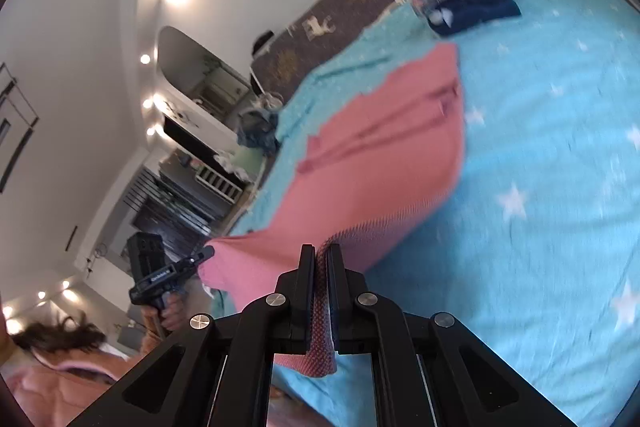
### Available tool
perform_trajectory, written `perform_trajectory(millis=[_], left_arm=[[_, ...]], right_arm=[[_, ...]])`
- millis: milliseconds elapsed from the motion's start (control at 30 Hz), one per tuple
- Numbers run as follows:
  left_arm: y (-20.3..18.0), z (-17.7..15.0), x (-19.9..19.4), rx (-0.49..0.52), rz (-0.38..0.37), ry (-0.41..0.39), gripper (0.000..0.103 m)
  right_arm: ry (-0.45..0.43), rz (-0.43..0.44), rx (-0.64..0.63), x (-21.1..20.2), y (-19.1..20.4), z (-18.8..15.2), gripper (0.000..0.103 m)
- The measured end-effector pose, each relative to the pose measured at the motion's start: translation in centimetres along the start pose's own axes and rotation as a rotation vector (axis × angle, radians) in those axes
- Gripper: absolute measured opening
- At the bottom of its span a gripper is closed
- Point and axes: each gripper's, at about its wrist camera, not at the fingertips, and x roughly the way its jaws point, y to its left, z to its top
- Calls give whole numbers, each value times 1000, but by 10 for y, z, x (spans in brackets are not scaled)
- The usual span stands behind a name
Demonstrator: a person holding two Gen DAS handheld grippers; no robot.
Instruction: Fold small clothes
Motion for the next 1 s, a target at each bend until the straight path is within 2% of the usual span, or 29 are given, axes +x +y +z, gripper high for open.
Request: perform_trajectory(millis=[133,200,267,333,400,433,567,633,700,800,833,900,933,967,1000], left_arm=[[8,47,19,12,-3,-56,8],[12,61,35,5,13,-37,8],[15,66,50,-2,29,-7,8],[17,62,56,12,37,14,8],[22,54,60,18,49,37,8],[25,50,62,11,53,47,8],[36,38,64,-28,52,71,8],[38,35,63,-23,56,77,8],[38,34,65,-25,64,82,8],[38,33,64,-29,65,82,8],[37,33,63,-29,64,80,8],[35,32,62,-26,63,77,8],[34,33,61,-26,58,74,8],[34,34,59,-30,47,71,8],[33,36,58,-33,37,67,8]], right_arm=[[-59,27,-33,4,7,42,5],[-57,14,-46,15,8,61,5],[-13,-37,-29,28,3,70,9],[58,-101,-15,39,-7,63,10],[127,-169,-7,43,-16,42,15],[166,-176,18,47,-21,28,20],[303,-157,151,61,-40,-23,45],[301,-104,201,67,-42,-39,47],[272,-48,222,68,-39,-37,52],[274,17,249,82,-37,-28,54],[296,-4,243,91,-37,-27,53],[323,-56,204,104,-31,-26,24],[330,-53,201,107,-30,-23,4],[313,-37,202,107,-29,-20,4],[262,21,187,101,-24,-13,4]])
